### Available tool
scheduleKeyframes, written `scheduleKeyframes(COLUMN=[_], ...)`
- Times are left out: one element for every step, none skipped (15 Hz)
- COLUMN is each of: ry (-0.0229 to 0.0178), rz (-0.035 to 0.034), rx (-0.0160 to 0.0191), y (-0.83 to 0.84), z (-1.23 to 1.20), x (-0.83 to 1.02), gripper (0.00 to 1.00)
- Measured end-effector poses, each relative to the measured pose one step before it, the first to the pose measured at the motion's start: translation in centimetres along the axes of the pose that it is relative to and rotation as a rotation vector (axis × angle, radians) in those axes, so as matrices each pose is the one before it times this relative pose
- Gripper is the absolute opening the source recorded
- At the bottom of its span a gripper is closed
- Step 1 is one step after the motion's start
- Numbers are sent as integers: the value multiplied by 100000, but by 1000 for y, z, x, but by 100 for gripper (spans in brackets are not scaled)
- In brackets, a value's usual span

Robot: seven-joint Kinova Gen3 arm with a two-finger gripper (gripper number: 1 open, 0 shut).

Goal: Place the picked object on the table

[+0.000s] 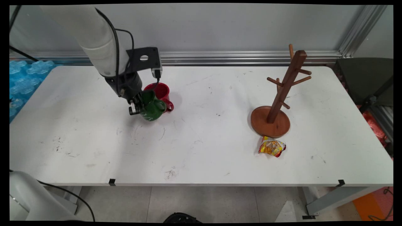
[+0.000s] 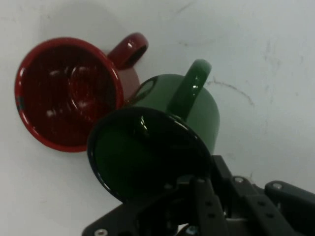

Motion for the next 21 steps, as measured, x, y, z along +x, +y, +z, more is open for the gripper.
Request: scheduleKeyframes(ry=[-1007, -708, -977, -621, -1015, -764, -898, -860, -714, -601, -241, -89, -10, 59, 39, -3, -114, -146, -69, -88, 20], rz=[339, 161, 231, 139, 220, 143, 79, -21, -66, -85, -21, 24, 32, 62, 182, 195, 389, 273, 217, 235, 111], rx=[429, 275, 386, 251, 390, 269, 264, 213, 157, 55, -19, -100, -129, -166, -80, -43, -17, 132, 135, 157, -4], y=[182, 118, 169, 109, 190, 164, 195, 187, 155, 212, 132, 138, 163, 177, 143, 92, 120, 58, 44, 41, 71], z=[326, 205, 285, 184, 298, 234, 259, 249, 216, 311, 193, 214, 254, 300, 321, 229, 386, 331, 259, 291, 268], x=[102, 46, 78, 47, 72, 62, 25, 11, -6, 31, 36, 74, 98, 125, 132, 92, 161, 160, 150, 188, 202], gripper=[0, 0, 0, 0, 0, 0, 0, 0, 0, 0, 0, 0, 0, 0, 0, 0, 0, 0, 0, 0, 0])
